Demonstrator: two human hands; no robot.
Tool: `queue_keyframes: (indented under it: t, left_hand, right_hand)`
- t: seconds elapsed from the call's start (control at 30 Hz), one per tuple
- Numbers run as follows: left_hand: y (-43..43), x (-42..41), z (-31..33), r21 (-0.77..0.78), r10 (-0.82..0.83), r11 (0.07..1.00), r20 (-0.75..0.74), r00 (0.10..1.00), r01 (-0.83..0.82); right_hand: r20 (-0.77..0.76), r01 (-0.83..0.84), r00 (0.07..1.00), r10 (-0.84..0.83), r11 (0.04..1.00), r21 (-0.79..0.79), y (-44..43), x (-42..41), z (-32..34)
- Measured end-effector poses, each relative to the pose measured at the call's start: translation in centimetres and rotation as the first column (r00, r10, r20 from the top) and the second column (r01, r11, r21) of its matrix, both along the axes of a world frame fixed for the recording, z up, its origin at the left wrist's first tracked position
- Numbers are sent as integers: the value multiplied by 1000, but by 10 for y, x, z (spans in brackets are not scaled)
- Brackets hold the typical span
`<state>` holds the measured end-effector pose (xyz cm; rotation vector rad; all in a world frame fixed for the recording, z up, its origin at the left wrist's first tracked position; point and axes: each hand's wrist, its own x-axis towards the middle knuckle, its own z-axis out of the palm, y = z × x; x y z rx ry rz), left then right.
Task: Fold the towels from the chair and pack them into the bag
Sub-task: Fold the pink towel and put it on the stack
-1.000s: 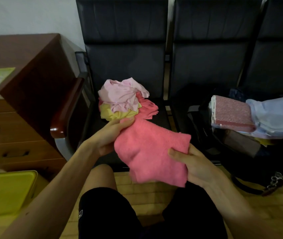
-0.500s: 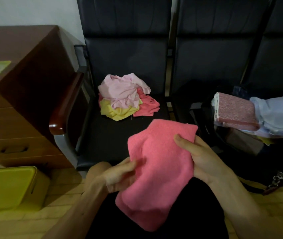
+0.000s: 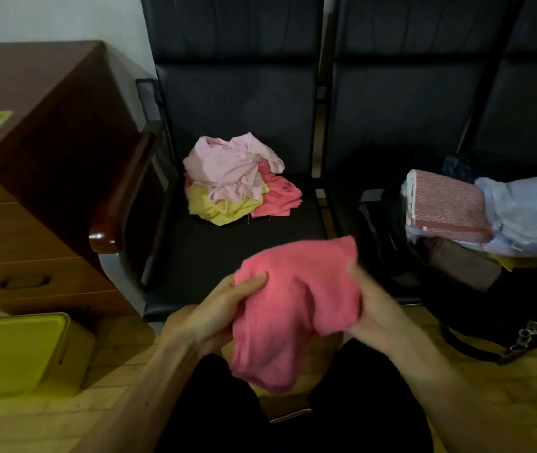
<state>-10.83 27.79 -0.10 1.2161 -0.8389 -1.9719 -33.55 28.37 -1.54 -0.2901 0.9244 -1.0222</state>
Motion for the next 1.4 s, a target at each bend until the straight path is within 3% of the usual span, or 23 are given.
queue_keyframes:
  t: [0.13, 0.23, 0.33, 0.47, 0.9, 1.03, 1.13, 1.27, 1.4]
  left_hand:
    - [-8, 8, 6, 134, 90, 988, -94, 992, -77]
    - [-11, 14, 5, 123, 96, 989, -79, 992, -86]
    - [-17, 15, 5, 20, 91, 996, 51, 995, -92]
    - [-24, 15, 6, -116, 76, 991, 124, 989, -61]
    - [-42, 23, 27, -384, 151, 922, 216, 965, -58]
    - [-44, 24, 39, -427, 220, 901, 310, 925, -71]
    - [-46, 25, 49, -453, 252, 888, 332, 909, -81]
    - [-48, 29, 59, -495, 163, 865, 431, 888, 81]
    - [-57, 35, 56, -555, 177, 794, 602, 778, 249]
  right_hand:
    - [-68, -248, 968, 241, 957, -147, 13, 3, -12]
    - [-43, -143, 990, 137, 972, -189, 5, -3, -6]
    - [-231, -102, 971, 58, 977, -185, -2, -4, 14]
    - [-395, -186, 918, 41, 924, -335, -5, -3, 39]
    - [-509, -150, 846, -158, 847, -511, -15, -1, 55]
    - [-563, -115, 789, -248, 839, -531, -20, -2, 60]
    - [-662, -236, 712, -236, 807, -541, -22, -6, 67]
    - [-806, -438, 566, -175, 764, -473, -26, -11, 80]
    - [-872, -548, 474, -123, 733, -402, -29, -9, 93]
